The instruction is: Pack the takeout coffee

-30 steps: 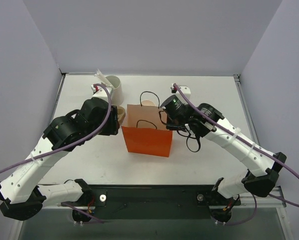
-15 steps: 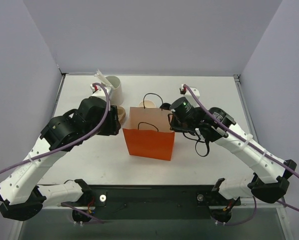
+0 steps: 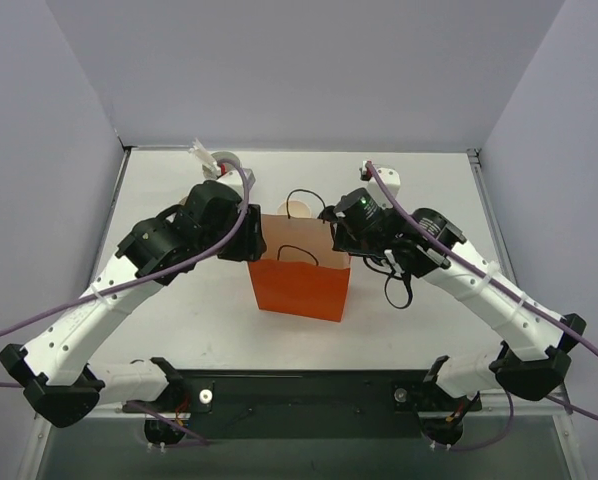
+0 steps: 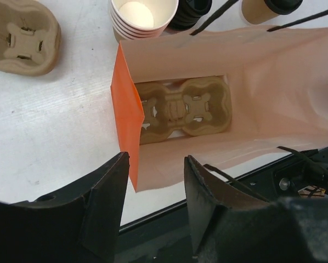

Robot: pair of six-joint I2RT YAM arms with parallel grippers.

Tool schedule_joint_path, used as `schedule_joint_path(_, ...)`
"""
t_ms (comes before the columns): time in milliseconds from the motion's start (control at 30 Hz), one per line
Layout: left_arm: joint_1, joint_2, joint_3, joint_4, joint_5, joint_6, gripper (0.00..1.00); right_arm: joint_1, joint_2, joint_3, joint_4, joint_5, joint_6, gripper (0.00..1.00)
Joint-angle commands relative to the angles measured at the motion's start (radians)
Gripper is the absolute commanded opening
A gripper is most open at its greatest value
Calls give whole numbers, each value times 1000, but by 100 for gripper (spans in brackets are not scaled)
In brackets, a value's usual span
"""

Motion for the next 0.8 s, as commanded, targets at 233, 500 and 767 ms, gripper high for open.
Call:
schedule_joint_path(233, 10, 58, 41, 70, -28, 76, 6, -49, 91, 4, -37, 19, -54, 0)
schedule_joint_path(500, 8, -14, 160, -60, -16, -39, 0, -32, 27, 84, -83, -35, -20, 0)
schedule_joint_path(767, 16, -85, -210, 78, 81, -115, 0, -41, 8, -118, 1, -33, -38, 0)
